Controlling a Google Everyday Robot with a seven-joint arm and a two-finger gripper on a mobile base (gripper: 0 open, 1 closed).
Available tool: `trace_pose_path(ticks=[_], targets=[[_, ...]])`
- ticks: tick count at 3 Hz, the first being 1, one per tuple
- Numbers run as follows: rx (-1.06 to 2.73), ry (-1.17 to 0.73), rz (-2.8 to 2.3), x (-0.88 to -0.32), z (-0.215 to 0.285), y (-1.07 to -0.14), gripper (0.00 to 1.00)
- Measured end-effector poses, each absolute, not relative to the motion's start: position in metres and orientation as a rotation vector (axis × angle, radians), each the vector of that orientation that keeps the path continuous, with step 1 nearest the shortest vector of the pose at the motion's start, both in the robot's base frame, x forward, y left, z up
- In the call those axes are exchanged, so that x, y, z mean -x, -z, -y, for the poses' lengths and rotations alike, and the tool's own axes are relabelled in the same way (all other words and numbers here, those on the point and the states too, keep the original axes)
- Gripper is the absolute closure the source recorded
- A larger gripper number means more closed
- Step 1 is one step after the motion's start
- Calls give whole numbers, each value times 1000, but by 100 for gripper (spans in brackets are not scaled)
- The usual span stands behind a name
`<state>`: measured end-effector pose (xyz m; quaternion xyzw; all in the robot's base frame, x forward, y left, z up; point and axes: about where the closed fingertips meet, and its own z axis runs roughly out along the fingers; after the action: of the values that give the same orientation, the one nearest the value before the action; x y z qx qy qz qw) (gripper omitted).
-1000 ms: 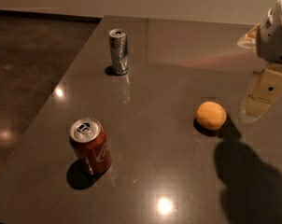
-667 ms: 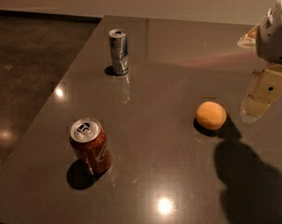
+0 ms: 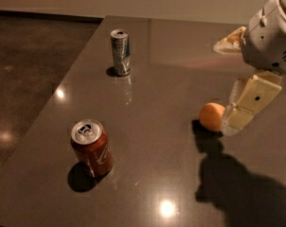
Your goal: Pick coke can
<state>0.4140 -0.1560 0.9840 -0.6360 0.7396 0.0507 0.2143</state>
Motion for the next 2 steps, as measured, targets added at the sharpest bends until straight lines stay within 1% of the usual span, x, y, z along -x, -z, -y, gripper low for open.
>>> trace_pose_path(ticks=[1,2], targets=[[1815,-305,-1900,-392,105,-985,0],[1841,-388,-1811,-377,50,-979,0]])
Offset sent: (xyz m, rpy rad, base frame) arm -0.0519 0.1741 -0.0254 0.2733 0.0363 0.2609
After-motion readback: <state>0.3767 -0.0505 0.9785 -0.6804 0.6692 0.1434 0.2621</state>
